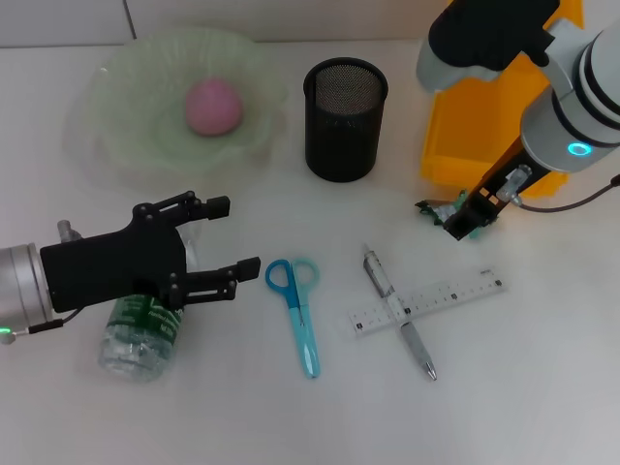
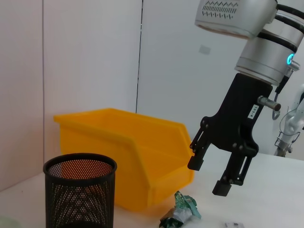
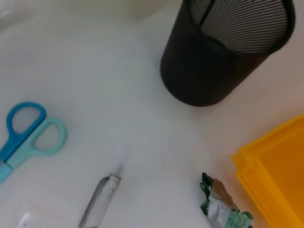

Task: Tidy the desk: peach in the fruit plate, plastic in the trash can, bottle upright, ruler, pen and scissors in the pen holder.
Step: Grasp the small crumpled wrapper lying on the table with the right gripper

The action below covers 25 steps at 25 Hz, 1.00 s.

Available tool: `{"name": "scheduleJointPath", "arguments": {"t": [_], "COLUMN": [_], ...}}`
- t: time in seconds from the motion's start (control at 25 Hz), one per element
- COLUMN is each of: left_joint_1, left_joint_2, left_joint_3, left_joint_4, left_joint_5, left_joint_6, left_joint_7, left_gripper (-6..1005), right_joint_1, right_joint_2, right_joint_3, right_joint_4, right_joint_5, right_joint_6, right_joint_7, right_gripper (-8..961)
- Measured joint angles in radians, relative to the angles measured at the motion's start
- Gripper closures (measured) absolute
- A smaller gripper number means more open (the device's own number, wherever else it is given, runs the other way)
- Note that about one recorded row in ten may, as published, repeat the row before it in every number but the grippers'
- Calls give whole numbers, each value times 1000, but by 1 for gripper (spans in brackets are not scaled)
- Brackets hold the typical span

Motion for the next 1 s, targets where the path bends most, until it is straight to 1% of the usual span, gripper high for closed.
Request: {"name": "scheduleJointPath", "arguments": {"t": [0.24,0.44,0.68,1.0], "left_joint_1": [-1,-2,-3,0], "left_joint_2": [0,0,0,0], "left_joint_3": [0,9,11,11], "left_joint_4": [0,-7,-25,-25], "left_joint_5": [0,0,0,1], "left_joint_6": [-1,-5,-14,-7], "left_joint_7": [8,22,37,37], "left_gripper": [138,139,139,139], "right_joint_1": [-9,-19,-33,-25], "right_joint_2": [-1,-1,-2,-5], "right_joint_3": [11,10,11,20], "right_joint_4": [20,67,94,166], "right_joint_5": [55,57,46,41], "right_joint_6": [6,37,78,152], "right_joint_7": [53,78,97,104], "right_gripper": [175,175,175,175]}}
